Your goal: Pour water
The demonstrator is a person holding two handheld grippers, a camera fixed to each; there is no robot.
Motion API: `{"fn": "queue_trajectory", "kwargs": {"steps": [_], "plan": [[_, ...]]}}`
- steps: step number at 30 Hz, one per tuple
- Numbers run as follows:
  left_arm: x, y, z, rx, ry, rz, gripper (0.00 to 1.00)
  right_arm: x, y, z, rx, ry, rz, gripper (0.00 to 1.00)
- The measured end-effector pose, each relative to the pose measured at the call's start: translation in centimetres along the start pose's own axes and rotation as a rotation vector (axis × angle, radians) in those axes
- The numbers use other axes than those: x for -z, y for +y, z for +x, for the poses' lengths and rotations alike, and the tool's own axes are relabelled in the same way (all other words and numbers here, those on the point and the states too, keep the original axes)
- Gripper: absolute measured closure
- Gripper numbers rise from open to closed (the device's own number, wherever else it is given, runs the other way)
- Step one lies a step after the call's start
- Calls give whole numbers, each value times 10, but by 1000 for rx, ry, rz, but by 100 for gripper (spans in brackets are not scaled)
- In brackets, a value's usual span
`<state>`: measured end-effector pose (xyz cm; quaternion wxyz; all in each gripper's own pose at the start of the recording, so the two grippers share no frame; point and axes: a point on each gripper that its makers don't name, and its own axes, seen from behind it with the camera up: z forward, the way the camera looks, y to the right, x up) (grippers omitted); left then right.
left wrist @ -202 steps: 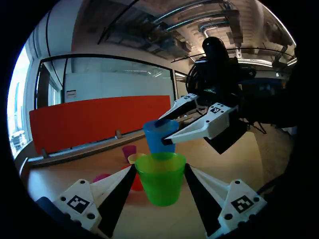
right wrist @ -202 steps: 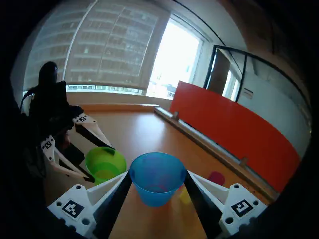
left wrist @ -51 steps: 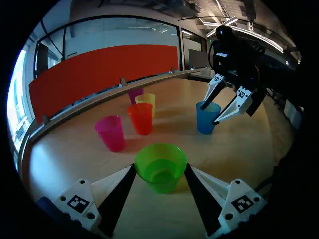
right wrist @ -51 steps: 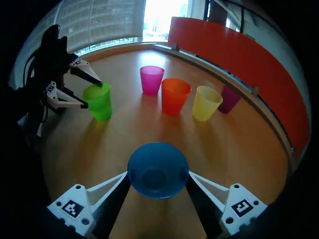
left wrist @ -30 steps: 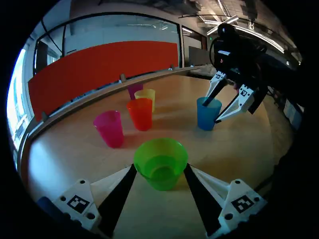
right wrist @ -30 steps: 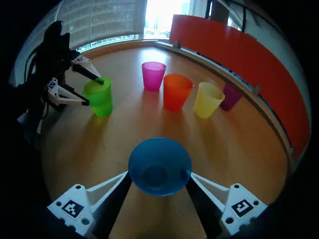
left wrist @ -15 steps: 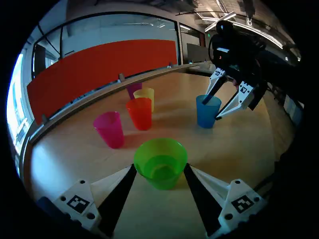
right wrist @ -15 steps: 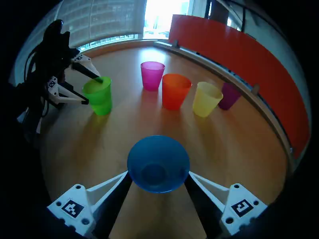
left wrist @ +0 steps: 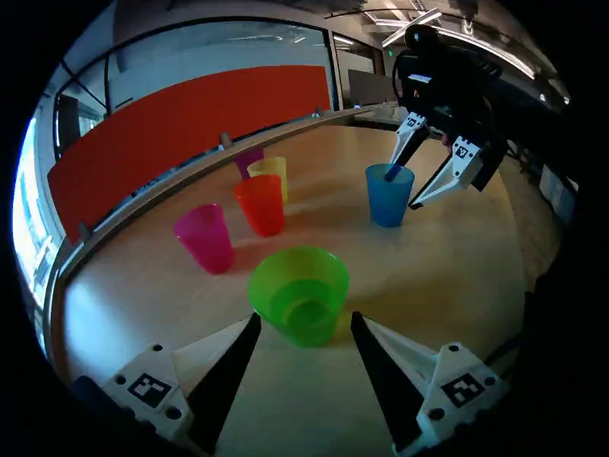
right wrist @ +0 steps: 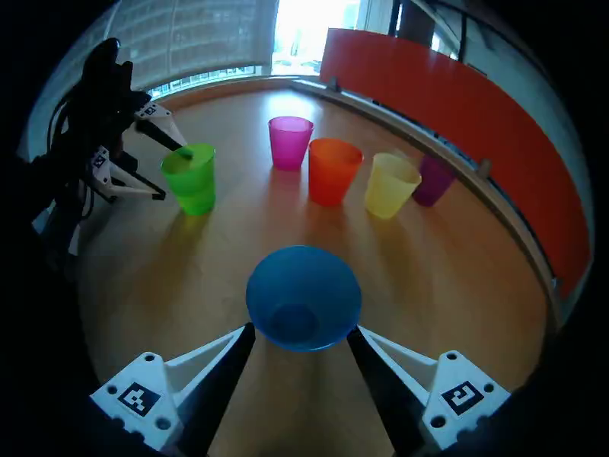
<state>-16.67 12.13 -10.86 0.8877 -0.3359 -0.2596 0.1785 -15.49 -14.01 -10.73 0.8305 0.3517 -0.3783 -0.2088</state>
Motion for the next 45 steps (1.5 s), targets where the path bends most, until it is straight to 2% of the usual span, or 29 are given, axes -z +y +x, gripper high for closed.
{"fn": "queue_trajectory", "kwargs": {"steps": [8,21,35,45], "plan": [[6,-1,-6,-8,-10,12,13,4,0,-10,-11,-2,-11,6],[21,-11,-10,-8,-6,58,13,15,-3,-21,-35,11,-39,6],[43,-36,-7,77,52,170,13,32,1,-27,-96,71,-103,6],[59,-58,0,130,100,256,12,44,9,-29,-125,119,-173,6]]}}
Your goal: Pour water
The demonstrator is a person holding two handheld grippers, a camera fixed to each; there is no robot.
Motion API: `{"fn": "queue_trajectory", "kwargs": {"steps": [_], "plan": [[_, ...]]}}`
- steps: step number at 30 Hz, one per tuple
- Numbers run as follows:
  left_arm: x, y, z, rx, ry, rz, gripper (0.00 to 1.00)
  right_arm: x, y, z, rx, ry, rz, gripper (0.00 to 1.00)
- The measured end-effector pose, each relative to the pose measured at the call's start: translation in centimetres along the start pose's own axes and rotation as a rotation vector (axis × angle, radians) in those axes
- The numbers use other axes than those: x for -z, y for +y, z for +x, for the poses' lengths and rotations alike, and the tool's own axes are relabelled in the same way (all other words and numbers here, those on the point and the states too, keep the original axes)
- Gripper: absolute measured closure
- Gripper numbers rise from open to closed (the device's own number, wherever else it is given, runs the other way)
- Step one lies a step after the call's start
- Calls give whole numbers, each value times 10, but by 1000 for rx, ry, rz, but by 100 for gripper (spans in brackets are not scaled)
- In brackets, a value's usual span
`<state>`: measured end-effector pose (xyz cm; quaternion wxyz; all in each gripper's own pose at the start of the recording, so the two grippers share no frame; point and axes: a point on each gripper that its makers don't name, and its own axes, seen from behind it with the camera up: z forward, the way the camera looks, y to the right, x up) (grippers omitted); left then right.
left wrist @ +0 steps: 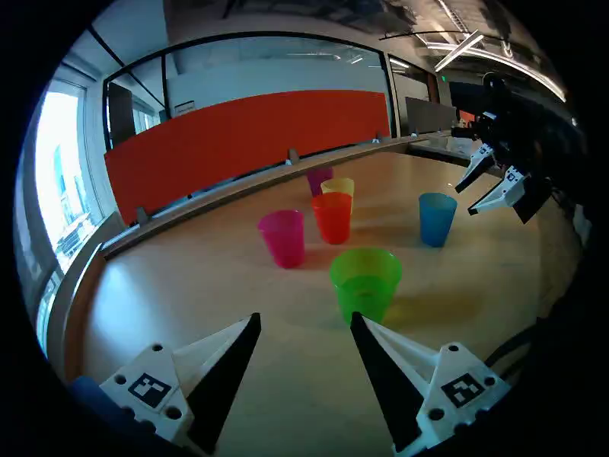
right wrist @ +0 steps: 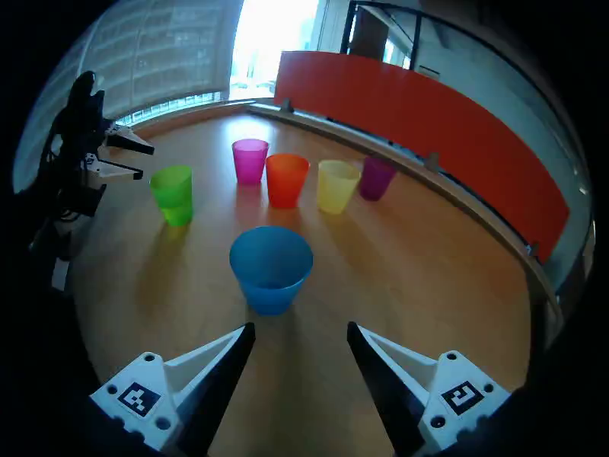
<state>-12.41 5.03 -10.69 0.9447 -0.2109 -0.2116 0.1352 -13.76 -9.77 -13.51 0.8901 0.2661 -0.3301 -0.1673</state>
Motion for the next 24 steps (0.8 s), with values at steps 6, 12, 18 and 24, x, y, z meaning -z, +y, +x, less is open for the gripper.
{"fn": "queue_trajectory", "kwargs": {"steps": [6,12,18,24], "plan": [[7,-21,11,39,45,66,13,8,16,8,-32,56,-68,6],[13,-42,26,113,107,117,13,19,40,18,-54,123,-159,6],[17,-58,40,176,167,158,13,28,59,28,-85,193,-242,6],[20,-72,54,211,222,209,13,36,74,40,-98,263,-327,6]]}}
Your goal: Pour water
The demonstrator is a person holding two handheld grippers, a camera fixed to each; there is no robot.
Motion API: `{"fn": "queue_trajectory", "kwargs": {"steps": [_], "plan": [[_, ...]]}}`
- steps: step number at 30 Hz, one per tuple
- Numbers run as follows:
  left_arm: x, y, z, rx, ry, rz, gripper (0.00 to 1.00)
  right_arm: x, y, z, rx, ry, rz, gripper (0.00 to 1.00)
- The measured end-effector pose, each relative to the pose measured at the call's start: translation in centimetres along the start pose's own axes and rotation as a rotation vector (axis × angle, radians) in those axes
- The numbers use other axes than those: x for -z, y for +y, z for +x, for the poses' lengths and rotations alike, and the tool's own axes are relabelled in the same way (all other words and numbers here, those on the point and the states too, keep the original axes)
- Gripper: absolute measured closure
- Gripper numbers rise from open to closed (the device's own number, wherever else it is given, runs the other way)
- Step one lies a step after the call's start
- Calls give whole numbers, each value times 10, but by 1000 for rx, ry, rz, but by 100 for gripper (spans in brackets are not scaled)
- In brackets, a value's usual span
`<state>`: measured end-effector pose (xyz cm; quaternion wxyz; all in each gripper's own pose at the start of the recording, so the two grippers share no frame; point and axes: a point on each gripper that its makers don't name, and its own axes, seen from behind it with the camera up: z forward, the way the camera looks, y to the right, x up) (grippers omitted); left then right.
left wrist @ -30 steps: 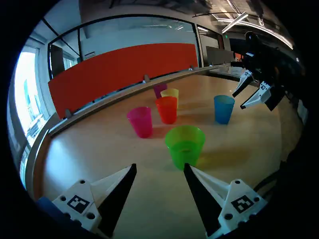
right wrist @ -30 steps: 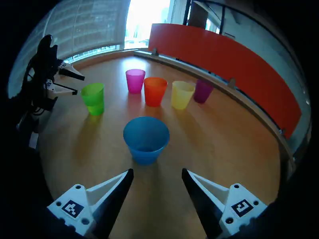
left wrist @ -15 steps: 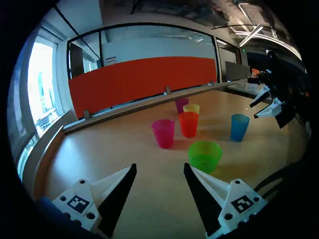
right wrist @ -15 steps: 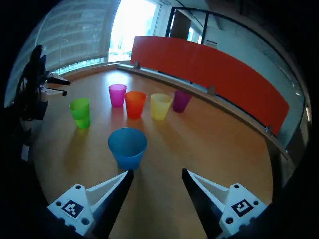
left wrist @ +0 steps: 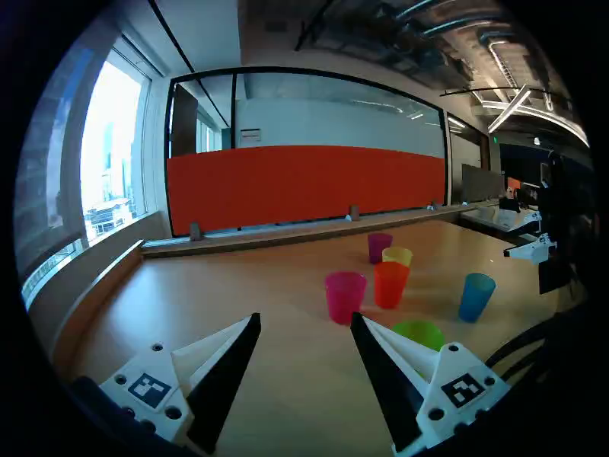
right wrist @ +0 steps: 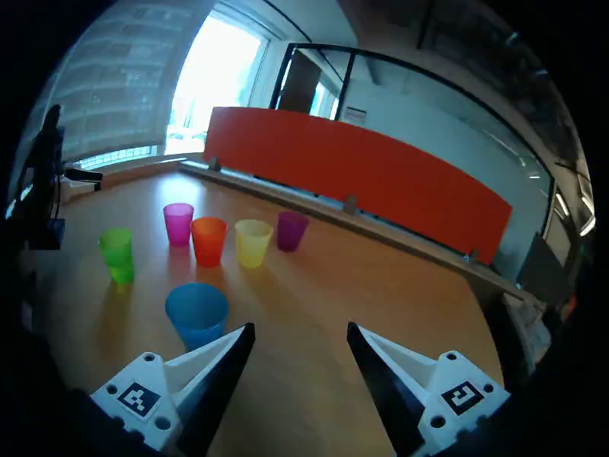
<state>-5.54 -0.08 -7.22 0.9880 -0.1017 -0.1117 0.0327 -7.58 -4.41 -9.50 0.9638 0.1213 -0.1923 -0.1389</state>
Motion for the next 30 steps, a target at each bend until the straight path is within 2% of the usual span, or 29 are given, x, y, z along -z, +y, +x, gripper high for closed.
{"fn": "queue_trajectory", "kwargs": {"steps": [14,20,23,26,30], "plan": [[-5,-17,33,70,137,119,13,-1,37,43,-73,227,-205,6],[-5,-26,41,78,181,165,13,-5,50,48,-105,280,-280,6],[-4,-28,41,85,197,189,13,-7,56,48,-147,314,-311,6],[-6,-25,40,88,209,179,13,-10,54,46,-181,327,-309,6],[-6,-27,41,86,225,188,13,-12,55,44,-196,331,-313,6]]}}
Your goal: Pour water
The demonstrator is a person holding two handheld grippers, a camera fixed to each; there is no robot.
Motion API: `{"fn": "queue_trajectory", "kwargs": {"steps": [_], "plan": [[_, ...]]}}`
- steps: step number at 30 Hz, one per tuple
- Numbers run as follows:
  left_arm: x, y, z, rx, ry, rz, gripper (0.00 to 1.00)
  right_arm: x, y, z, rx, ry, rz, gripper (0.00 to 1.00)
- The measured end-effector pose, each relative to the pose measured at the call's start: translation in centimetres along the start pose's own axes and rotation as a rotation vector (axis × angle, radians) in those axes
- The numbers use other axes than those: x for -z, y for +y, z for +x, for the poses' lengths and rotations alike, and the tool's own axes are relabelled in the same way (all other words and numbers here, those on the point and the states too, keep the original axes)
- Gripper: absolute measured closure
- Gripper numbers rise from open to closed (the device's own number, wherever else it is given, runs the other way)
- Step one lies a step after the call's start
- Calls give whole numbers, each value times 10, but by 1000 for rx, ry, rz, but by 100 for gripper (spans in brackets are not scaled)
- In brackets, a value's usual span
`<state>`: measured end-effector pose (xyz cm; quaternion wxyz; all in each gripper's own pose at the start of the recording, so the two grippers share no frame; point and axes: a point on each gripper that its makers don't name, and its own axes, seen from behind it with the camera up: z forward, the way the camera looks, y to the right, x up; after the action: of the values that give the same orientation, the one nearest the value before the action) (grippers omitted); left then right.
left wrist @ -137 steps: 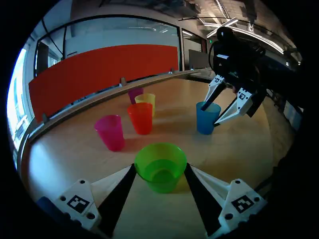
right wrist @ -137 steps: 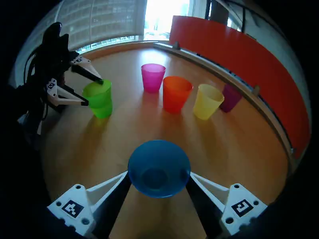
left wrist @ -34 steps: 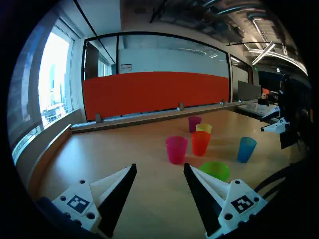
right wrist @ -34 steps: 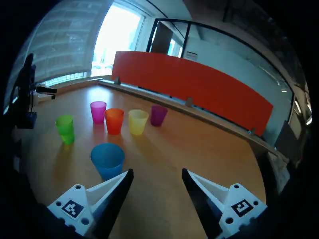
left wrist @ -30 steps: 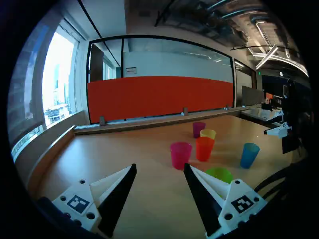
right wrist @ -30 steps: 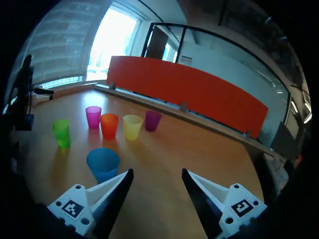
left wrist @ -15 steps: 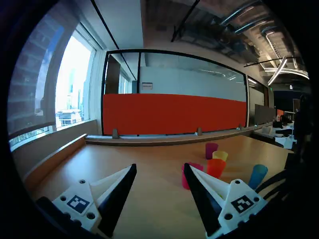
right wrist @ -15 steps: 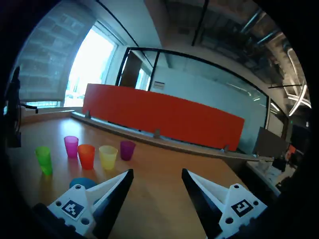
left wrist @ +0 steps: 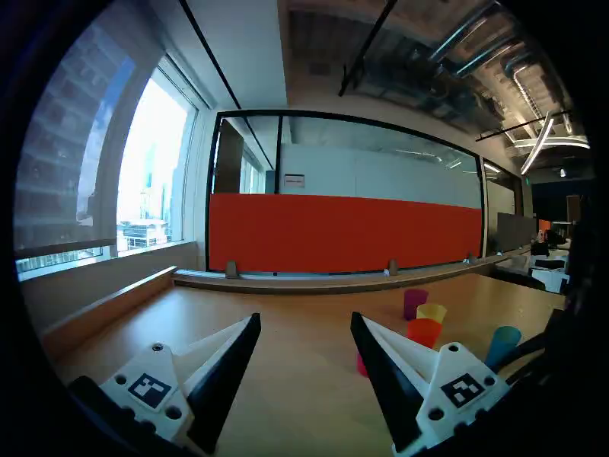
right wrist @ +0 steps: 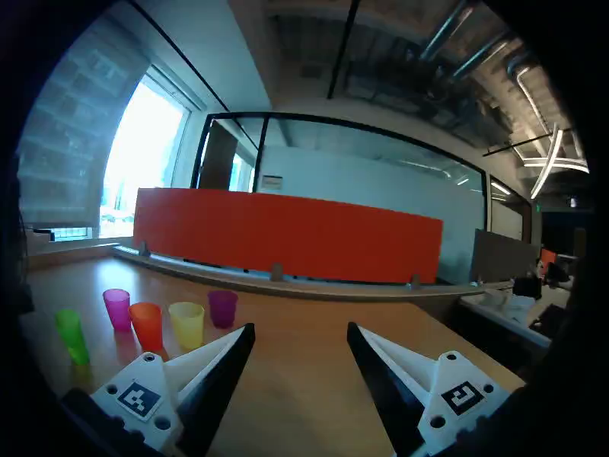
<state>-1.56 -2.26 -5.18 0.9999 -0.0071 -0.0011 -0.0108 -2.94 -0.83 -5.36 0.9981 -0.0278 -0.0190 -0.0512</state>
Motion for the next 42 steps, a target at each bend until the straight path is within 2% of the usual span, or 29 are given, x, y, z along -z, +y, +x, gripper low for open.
{"fn": "queue_trajectory", "kwargs": {"steps": [11,17,23,32,42], "plan": [[-2,-2,-2,-4,30,21,13,-1,-4,1,15,21,-14,6],[-3,-1,-15,-2,17,37,13,0,-2,-2,-1,20,-25,7],[-2,-11,-23,-12,12,96,13,-1,3,-6,-17,0,-41,6],[1,-26,-34,-60,16,165,13,-1,10,11,-60,6,-57,6],[-5,-18,-33,-66,43,161,13,-4,2,17,-78,0,-54,6]]}}
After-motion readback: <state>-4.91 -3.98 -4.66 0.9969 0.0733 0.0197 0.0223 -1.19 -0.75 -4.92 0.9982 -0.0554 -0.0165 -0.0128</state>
